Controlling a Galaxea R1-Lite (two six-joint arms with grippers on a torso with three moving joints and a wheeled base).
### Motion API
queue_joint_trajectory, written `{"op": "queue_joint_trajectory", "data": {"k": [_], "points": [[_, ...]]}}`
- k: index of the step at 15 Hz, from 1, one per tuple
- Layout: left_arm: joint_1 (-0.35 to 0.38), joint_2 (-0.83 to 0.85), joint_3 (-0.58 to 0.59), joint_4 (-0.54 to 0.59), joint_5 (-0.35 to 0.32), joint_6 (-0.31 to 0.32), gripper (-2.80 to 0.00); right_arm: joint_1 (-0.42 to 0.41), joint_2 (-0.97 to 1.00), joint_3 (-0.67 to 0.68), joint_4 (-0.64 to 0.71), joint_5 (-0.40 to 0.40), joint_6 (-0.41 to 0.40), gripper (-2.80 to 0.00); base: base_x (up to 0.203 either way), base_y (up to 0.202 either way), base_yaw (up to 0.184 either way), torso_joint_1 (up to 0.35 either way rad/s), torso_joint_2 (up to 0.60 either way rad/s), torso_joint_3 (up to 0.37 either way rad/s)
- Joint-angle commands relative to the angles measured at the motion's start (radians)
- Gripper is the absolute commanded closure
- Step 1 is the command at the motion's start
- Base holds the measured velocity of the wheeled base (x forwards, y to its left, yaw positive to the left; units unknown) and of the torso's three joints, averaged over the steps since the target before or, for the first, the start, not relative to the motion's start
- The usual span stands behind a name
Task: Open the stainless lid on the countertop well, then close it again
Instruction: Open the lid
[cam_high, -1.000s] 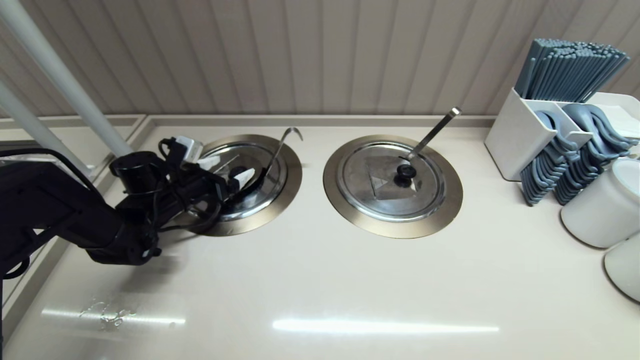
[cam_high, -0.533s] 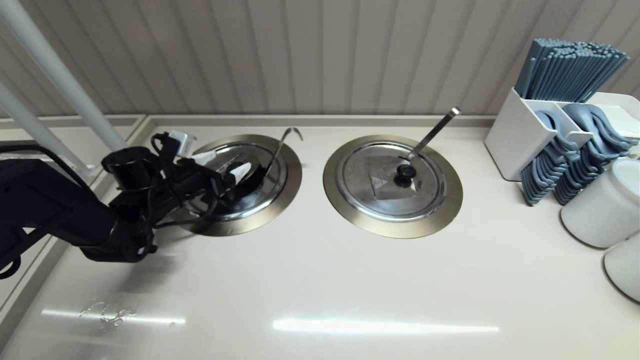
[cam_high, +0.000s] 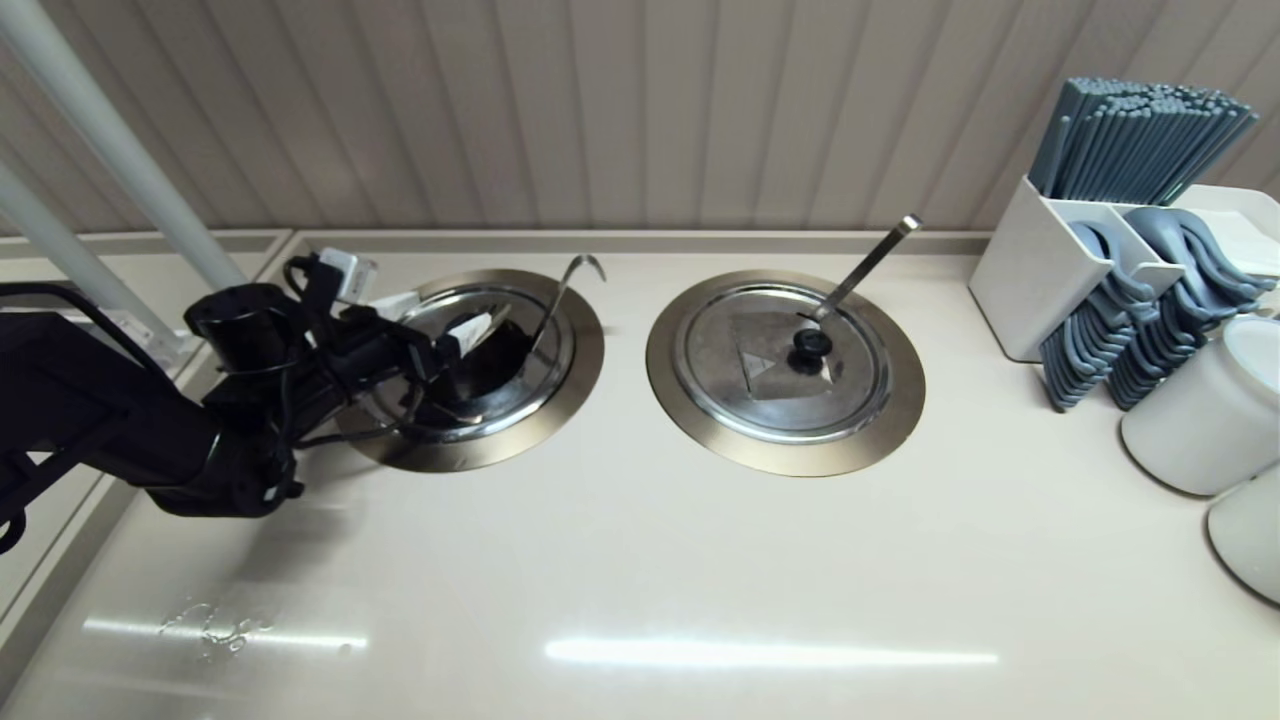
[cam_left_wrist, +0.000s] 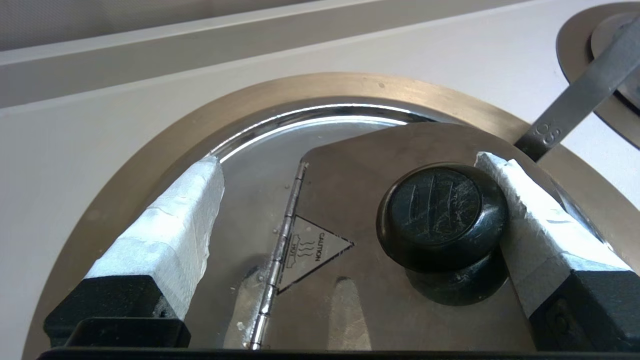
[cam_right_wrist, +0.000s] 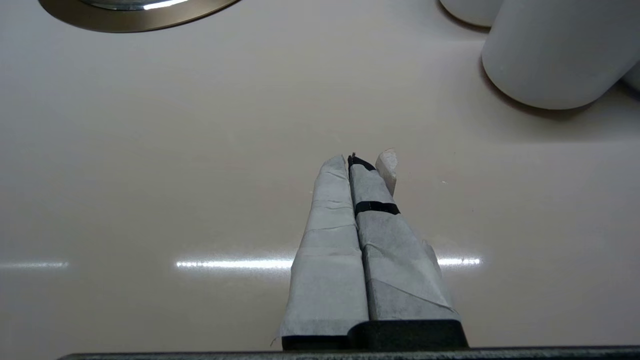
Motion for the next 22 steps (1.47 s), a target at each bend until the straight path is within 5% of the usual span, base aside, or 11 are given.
{"op": "queue_joint_trajectory", "data": {"k": [1, 22], "points": [[0.006, 0.000, -0.011, -0.007, 0.000, -0.009, -2.80, 0.000, 0.000, 0.000, 0.001, -0.001, 0.000, 0.00, 0.000, 0.000, 0.000, 0.000, 0.00, 0.000], [0.125, 0.023, -0.121, -0.001, 0.016, -0.066, -2.80, 0.000, 0.000, 0.000, 0.001, -0.001, 0.000, 0.00, 0.000, 0.000, 0.000, 0.000, 0.00, 0.000]]}}
